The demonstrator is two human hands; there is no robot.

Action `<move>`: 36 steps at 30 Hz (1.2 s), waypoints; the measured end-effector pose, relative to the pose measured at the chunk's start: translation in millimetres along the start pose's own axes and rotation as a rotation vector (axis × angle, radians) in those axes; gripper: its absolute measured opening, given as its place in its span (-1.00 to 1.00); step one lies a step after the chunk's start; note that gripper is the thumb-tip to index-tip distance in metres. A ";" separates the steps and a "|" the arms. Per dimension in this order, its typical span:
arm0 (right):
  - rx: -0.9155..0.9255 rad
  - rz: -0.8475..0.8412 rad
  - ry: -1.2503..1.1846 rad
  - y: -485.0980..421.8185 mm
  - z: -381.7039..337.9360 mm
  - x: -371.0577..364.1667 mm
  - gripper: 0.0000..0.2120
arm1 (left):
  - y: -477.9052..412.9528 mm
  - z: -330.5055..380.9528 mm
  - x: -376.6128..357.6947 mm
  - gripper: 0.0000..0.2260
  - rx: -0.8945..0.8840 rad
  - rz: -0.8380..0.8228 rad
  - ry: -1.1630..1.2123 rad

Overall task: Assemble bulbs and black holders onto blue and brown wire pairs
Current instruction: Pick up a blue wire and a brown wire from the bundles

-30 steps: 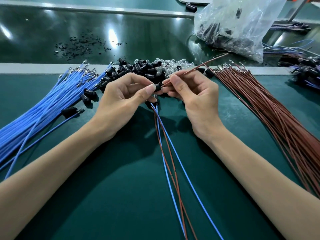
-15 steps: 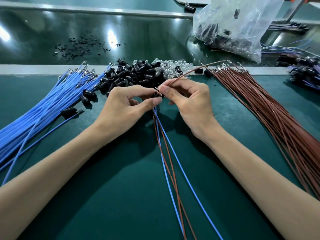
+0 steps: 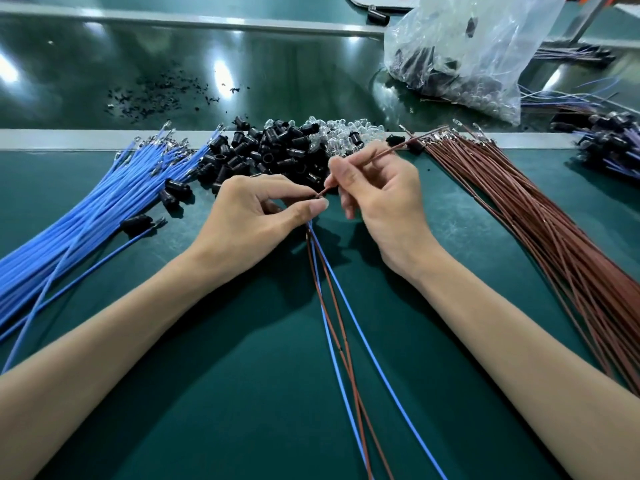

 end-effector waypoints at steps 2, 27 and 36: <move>-0.011 -0.059 -0.047 1.5 0.8 -6.7 -0.83 | 0.2 0.6 -0.5 -0.90 -0.002 -0.009 0.003; -0.102 -0.090 -0.111 2.5 5.5 -9.5 -0.86 | 2.8 -6.5 -3.7 -0.78 0.123 -0.064 0.137; -0.020 -0.155 0.057 7.1 -2.5 -17.1 -0.85 | 4.1 -7.7 -9.2 -0.71 0.138 -0.146 0.125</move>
Point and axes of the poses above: each hand's wrist, its own y-axis away from the middle knuckle, its own x-axis out of the back of the hand, z = x × y, the point moved 10 cm from there along -y, towards the middle knuckle, and after that the axes turned 2 degrees about x, right-handed, at the moved point
